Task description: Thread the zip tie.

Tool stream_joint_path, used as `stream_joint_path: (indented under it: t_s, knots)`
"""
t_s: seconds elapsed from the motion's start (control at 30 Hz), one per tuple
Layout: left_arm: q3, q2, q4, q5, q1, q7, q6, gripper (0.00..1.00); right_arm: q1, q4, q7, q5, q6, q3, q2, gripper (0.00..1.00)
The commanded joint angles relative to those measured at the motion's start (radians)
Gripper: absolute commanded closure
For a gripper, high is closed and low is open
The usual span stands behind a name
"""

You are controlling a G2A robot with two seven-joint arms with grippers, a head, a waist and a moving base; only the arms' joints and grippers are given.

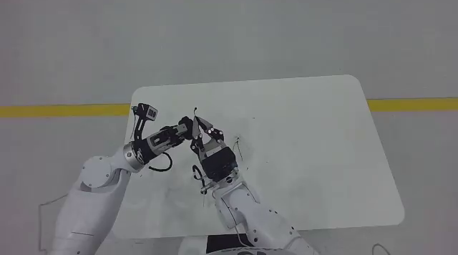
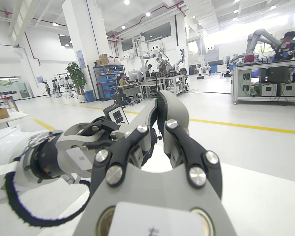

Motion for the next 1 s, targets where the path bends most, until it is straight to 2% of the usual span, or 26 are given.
stream_joint_path:
  t_s: [0.0,0.73,0.97]
  knots:
    - [0.0,0.0,0.0,0.0,0.0,0.0,0.0,1.0,-0.002,0.002,0.003,-0.001,0.0,0.002,0.0,1.0]
    - [0.0,0.0,0.0,0.0,0.0,0.0,0.0,1.0,-0.01,0.014,0.016,0.001,-0.008,0.017,-0.002,1.0]
    - [0.0,0.0,0.0,0.0,0.0,0.0,0.0,1.0,-0.012,0.015,0.015,-0.008,0.004,0.021,-0.002,1.0]
